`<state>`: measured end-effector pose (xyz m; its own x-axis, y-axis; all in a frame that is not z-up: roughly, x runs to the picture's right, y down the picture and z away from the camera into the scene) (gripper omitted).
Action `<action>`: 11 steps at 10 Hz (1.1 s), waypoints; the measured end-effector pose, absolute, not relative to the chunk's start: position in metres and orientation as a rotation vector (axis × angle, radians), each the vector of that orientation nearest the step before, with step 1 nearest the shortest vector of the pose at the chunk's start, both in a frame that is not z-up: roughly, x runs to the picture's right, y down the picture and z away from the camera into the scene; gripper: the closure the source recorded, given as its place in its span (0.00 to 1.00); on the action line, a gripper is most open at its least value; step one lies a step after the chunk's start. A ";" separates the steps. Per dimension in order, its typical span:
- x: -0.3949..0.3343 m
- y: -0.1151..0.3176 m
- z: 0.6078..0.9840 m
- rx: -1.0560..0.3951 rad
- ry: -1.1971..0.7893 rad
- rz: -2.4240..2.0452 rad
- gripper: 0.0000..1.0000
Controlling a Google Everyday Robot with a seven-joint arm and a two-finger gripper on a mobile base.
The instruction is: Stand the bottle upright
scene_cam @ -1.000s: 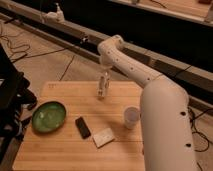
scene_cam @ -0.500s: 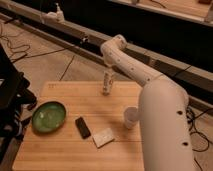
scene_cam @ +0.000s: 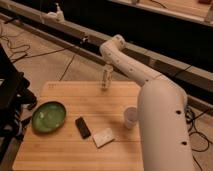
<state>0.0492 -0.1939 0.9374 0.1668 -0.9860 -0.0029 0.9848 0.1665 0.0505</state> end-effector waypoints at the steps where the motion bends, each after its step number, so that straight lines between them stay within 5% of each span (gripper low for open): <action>1: 0.051 -0.193 0.938 0.049 -0.027 -1.403 1.00; 8: 0.059 -0.169 0.947 0.016 0.017 -1.458 0.97; 11: 0.056 -0.161 0.947 0.015 0.019 -1.460 0.69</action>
<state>0.0557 -0.1614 0.9466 0.1109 -0.9936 -0.0226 0.9938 0.1110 -0.0014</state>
